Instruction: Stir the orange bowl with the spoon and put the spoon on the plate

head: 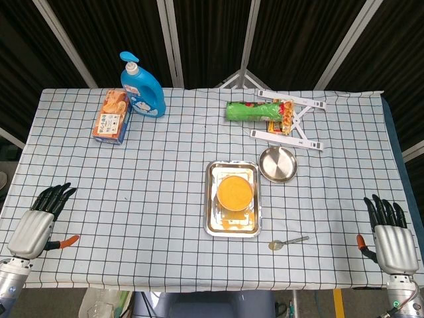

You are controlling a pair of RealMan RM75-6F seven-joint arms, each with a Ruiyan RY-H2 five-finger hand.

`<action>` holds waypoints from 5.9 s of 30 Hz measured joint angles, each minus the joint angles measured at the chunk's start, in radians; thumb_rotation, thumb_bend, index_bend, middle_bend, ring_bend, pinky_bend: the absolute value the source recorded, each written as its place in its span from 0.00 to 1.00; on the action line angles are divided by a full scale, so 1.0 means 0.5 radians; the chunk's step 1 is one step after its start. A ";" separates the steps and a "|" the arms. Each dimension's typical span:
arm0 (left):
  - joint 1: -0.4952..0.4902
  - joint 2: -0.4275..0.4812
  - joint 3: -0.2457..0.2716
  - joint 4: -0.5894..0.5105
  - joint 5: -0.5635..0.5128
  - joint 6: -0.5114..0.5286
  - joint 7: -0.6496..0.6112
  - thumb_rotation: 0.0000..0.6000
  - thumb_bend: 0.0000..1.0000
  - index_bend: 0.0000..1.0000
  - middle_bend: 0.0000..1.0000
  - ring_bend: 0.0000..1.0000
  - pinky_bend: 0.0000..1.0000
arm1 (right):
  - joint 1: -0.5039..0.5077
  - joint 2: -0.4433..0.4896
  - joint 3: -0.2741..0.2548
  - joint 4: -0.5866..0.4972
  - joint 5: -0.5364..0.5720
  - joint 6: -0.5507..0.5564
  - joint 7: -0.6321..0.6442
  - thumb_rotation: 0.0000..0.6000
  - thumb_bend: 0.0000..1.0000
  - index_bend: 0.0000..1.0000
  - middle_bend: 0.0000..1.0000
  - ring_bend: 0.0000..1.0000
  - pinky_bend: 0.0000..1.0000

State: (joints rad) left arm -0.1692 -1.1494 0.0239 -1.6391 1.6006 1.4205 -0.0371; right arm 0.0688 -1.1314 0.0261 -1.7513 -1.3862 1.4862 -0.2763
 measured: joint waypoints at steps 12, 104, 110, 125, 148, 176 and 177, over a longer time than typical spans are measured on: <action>0.005 0.005 0.006 0.005 0.016 0.013 -0.010 1.00 0.00 0.00 0.00 0.00 0.00 | 0.022 -0.035 -0.013 -0.028 -0.044 -0.065 -0.021 1.00 0.43 0.12 0.00 0.00 0.00; -0.013 0.020 0.015 0.000 0.018 -0.023 -0.045 1.00 0.00 0.00 0.00 0.00 0.00 | 0.277 -0.711 -0.012 0.328 0.180 -0.477 -0.620 1.00 0.43 0.61 0.17 0.00 0.00; -0.015 0.020 0.015 0.001 0.016 -0.028 -0.049 1.00 0.00 0.00 0.00 0.00 0.00 | 0.332 -0.662 0.096 0.195 0.240 -0.466 -0.695 1.00 0.43 0.61 0.17 0.00 0.00; -0.023 0.030 0.020 0.002 0.018 -0.045 -0.083 1.00 0.00 0.00 0.00 0.00 0.00 | 0.625 -0.645 0.516 -0.095 0.694 -0.484 -1.012 1.00 0.43 0.61 0.17 0.00 0.00; -0.039 0.068 0.039 -0.018 0.022 -0.085 -0.186 1.00 0.00 0.00 0.00 0.00 0.00 | 1.023 -1.150 0.594 0.323 0.936 -0.427 -1.201 1.00 0.43 0.61 0.17 0.00 0.00; -0.044 0.080 0.044 -0.031 0.017 -0.096 -0.210 1.00 0.00 0.00 0.00 0.00 0.00 | 1.085 -1.369 0.459 0.685 0.719 -0.263 -1.135 1.00 0.43 0.58 0.22 0.00 0.00; -0.044 0.080 0.044 -0.031 0.017 -0.096 -0.211 1.00 0.00 0.00 0.00 0.00 0.00 | 1.084 -1.375 0.459 0.692 0.719 -0.263 -1.128 1.00 0.43 0.57 0.22 0.00 0.00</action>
State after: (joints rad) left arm -0.1913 -1.1094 0.0457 -1.6546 1.6093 1.3726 -0.1424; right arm 0.6107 -1.8187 0.2554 -1.4055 -1.0267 1.3548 -0.8404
